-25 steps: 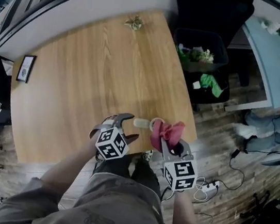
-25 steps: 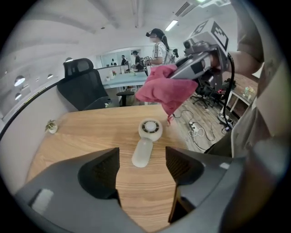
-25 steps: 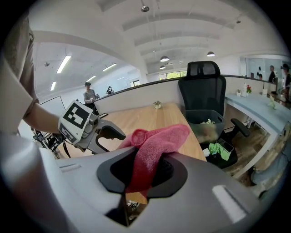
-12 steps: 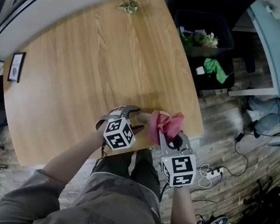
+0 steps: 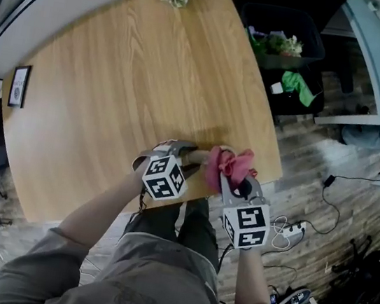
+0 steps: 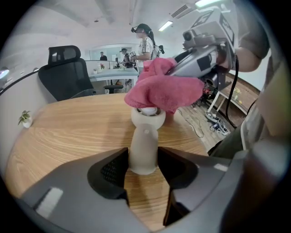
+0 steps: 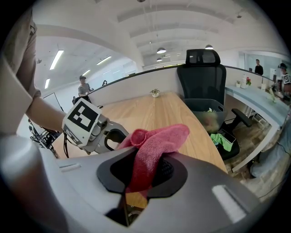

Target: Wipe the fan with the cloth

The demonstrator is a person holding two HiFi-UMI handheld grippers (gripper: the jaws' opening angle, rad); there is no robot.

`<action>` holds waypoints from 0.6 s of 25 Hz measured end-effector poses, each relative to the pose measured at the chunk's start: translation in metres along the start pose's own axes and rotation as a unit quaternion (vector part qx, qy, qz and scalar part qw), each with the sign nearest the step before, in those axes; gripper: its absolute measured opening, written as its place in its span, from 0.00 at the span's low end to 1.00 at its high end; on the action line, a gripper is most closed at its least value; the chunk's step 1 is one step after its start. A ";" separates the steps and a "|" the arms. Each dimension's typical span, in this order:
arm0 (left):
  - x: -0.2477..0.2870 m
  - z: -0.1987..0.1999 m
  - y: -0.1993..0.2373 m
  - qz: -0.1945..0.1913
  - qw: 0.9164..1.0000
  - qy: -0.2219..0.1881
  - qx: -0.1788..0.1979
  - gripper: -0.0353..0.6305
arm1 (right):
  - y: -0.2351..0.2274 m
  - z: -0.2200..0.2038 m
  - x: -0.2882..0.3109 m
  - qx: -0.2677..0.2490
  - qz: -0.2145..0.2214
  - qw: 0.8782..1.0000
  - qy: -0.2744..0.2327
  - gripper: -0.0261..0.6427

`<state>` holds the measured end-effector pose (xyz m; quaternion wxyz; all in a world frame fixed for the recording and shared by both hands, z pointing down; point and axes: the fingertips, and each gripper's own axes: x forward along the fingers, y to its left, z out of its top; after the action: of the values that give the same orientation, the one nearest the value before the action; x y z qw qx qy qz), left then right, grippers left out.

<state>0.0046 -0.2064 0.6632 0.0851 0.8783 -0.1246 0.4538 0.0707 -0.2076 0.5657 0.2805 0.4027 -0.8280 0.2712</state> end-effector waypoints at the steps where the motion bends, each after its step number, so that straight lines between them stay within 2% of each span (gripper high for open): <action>1: 0.000 0.000 -0.001 -0.001 1.000 0.000 0.001 0.36 | 0.001 -0.001 0.001 0.000 0.001 1.000 0.001 0.13; 6: 0.002 0.000 -0.001 -0.001 1.000 0.003 0.001 0.36 | 0.007 0.000 0.005 -0.016 0.014 1.000 0.008 0.13; 13: 0.002 0.000 0.000 0.000 1.000 0.003 -0.001 0.35 | 0.048 0.003 0.037 -0.095 0.080 0.991 0.050 0.13; 15: 0.002 0.001 -0.001 0.000 1.000 0.002 0.001 0.35 | 0.055 0.005 0.049 -0.104 0.092 0.989 0.057 0.13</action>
<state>0.0068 -0.2064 0.6639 0.0847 0.8776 -0.1243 0.4552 -0.0010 -0.2069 0.5834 0.3414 0.2780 -0.8676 0.2311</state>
